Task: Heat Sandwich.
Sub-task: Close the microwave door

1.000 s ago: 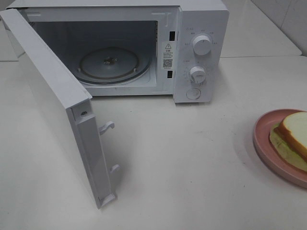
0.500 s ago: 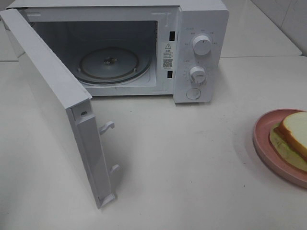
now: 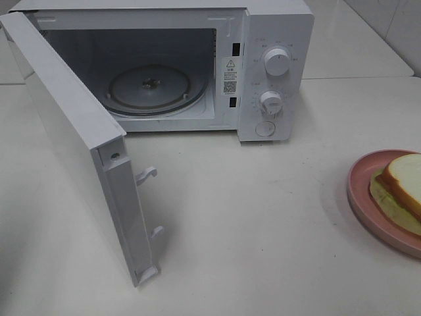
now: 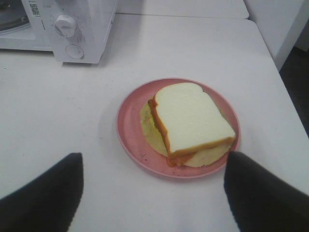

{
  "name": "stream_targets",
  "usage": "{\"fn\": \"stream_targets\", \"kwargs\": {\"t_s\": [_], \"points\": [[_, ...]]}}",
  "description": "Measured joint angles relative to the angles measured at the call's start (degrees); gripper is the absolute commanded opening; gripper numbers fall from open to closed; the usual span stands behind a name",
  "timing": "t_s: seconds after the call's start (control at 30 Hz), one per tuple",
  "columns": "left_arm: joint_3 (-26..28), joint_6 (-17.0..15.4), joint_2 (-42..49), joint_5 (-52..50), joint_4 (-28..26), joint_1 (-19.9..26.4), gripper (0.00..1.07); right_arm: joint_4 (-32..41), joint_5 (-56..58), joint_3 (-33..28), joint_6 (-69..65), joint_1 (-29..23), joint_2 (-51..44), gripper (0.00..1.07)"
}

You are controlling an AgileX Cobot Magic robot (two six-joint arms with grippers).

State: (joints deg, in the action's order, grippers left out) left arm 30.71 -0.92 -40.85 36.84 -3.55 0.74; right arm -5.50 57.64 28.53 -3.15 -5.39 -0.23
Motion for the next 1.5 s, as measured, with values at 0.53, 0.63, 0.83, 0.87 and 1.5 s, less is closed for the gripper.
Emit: {"fn": "stream_targets", "kwargs": {"t_s": [0.53, 0.63, 0.83, 0.87, 1.5], "points": [[-8.0, 0.0, -17.9, -40.7, 1.4, 0.0, 0.0, 0.0, 0.0, 0.0, 0.0, 0.0, 0.0, 0.76], [-8.5, 0.0, -20.2, -46.1, 1.8, 0.0, 0.0, 0.0, 0.0, 0.0, 0.0, 0.0, 0.0, 0.76], [-10.0, -0.3, -28.0, -62.7, 5.7, 0.0, 0.0, 0.0, 0.0, 0.0, 0.0, 0.0, 0.0, 0.76], [-10.0, -0.6, -29.0, -65.1, 6.9, 0.0, 0.0, 0.0, 0.0, 0.0, 0.0, 0.0, 0.0, 0.76], [-9.0, -10.3, -45.6, -88.6, 31.5, -4.5, 0.0, 0.0, 0.0, 0.0, 0.0, 0.0, 0.0, 0.76]]}}
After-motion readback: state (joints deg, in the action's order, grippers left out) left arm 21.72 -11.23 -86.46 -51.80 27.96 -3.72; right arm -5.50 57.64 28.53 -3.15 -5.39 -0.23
